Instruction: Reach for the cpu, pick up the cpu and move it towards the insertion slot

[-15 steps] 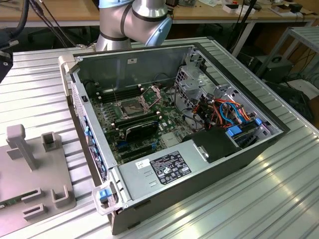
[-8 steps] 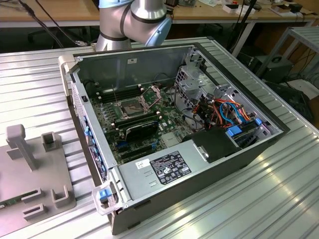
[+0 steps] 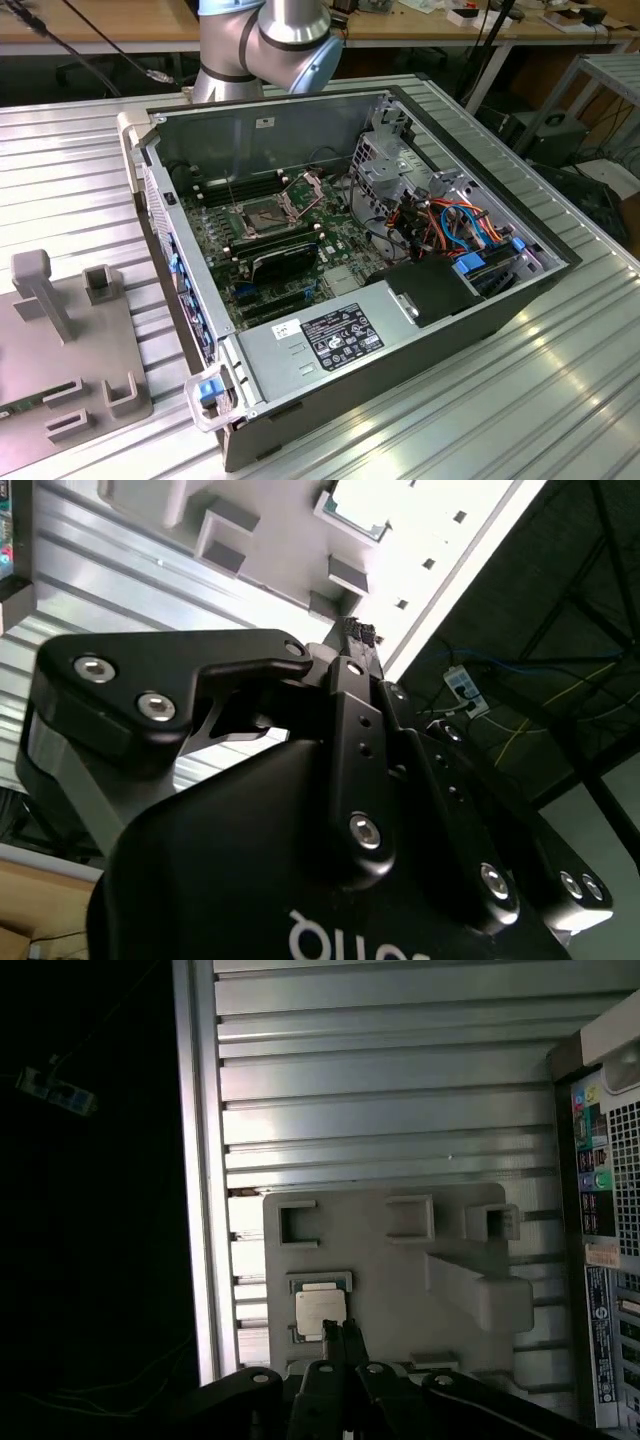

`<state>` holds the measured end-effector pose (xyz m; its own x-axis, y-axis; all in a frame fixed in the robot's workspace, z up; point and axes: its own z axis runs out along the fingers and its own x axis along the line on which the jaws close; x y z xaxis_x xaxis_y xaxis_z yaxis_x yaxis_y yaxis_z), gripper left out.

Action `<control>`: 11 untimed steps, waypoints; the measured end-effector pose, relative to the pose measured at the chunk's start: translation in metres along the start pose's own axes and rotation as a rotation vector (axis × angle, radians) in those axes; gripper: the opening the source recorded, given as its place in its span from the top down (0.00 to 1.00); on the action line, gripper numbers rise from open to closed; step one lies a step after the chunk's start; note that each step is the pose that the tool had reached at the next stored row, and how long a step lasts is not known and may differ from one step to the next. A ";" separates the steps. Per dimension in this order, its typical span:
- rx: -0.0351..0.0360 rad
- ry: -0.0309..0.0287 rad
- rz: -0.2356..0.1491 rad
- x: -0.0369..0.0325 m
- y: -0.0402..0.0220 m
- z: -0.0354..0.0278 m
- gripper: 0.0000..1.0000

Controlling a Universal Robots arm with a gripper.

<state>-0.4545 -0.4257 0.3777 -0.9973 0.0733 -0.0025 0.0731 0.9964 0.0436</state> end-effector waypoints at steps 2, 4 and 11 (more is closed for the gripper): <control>0.0000 0.0001 0.000 0.0040 -0.0003 0.0001 0.89; 0.0001 0.0001 0.000 0.0040 -0.0003 0.0001 0.89; 0.0001 0.0001 0.000 0.0040 -0.0004 0.0001 0.89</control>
<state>-0.4585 -0.4257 0.3777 -0.9973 0.0730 -0.0024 0.0729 0.9964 0.0436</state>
